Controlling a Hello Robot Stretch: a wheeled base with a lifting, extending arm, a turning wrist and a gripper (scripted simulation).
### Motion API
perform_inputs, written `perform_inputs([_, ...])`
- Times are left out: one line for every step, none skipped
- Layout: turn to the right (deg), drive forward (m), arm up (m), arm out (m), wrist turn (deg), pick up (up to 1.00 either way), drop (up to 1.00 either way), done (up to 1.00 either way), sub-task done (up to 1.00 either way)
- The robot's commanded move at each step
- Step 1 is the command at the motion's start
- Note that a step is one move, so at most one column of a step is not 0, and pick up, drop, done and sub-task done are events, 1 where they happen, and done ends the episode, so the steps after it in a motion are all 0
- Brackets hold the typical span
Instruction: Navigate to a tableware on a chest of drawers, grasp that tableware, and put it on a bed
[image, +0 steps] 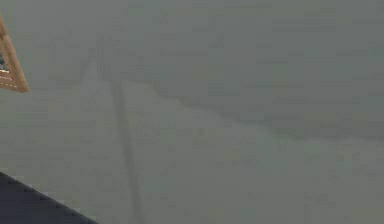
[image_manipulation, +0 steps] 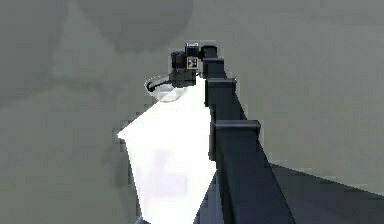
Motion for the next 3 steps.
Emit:
perform_inputs([0.0, 0.0, 0.0, 0.0, -45.0, 0.0, 0.0, 0.0, 0.0])
perform_inputs([0.0, 0.0, 0.0, 0.0, -45.0, 0.0, 0.0, 0.0, 0.0])
perform_inputs([0.0, 0.0, 0.0, 0.0, -15.0, 0.0, 0.0, 0.0, 0.0])
